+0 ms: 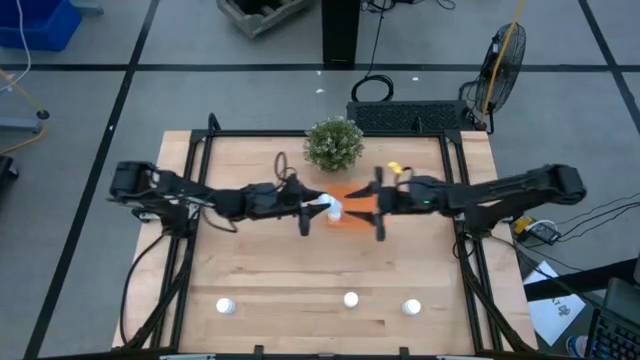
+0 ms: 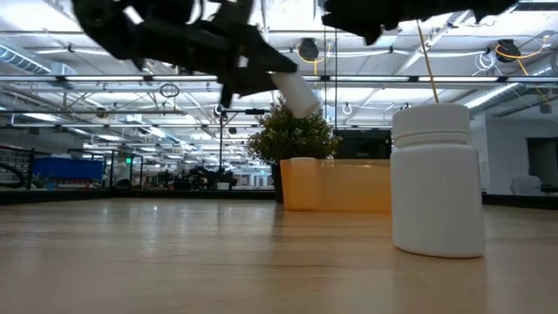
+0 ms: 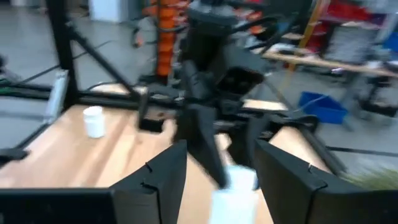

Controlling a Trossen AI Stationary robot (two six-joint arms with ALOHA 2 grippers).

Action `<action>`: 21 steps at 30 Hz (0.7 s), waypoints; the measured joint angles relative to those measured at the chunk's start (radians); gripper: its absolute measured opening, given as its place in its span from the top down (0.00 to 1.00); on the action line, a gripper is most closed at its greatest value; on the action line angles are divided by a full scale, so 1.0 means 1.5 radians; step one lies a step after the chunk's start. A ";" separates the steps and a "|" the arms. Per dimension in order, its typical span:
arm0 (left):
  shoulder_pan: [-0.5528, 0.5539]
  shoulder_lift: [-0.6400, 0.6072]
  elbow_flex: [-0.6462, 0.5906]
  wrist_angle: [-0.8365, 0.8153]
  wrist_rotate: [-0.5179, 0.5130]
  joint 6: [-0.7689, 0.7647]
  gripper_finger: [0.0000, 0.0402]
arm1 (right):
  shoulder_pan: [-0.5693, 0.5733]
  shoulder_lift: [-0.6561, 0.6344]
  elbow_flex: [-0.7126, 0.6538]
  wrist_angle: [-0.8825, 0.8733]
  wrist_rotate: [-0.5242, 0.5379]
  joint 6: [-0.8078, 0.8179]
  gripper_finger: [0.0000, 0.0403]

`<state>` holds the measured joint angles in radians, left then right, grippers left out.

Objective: Pick and place pill bottles into a basket
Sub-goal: Put the white pill bottle into the orange bin

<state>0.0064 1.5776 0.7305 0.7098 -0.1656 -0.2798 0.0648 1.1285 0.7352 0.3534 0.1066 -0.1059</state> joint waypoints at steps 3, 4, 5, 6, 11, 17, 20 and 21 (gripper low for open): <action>0.022 0.050 0.065 -0.005 0.053 0.023 0.59 | 0.015 -0.085 -0.063 0.000 0.047 0.009 0.56; 0.029 0.065 0.086 -0.010 0.070 0.024 0.59 | 0.019 -0.109 -0.082 0.003 0.055 0.015 0.56; 0.035 0.079 0.108 -0.027 0.082 0.025 0.59 | 0.022 -0.131 -0.102 0.012 0.063 0.023 0.56; 0.042 0.095 0.133 -0.042 0.089 0.028 0.59 | 0.024 -0.153 -0.121 0.019 0.068 0.028 0.56; 0.075 0.187 0.265 -0.174 0.102 0.037 0.59 | 0.029 -0.229 -0.194 0.054 0.068 0.033 0.57; 0.095 0.298 0.404 -0.268 0.143 0.046 0.59 | 0.028 -0.261 -0.216 0.058 0.069 0.033 0.58; 0.099 0.332 0.441 -0.289 0.158 0.046 0.59 | 0.028 -0.264 -0.216 0.053 0.068 0.041 0.58; 0.100 0.339 0.447 -0.299 0.158 0.047 0.59 | 0.028 -0.264 -0.216 0.050 0.068 0.047 0.58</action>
<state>0.1559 2.0862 1.4003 0.2609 0.0716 -0.2094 0.1070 0.7326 0.4110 0.4286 0.2092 -0.0358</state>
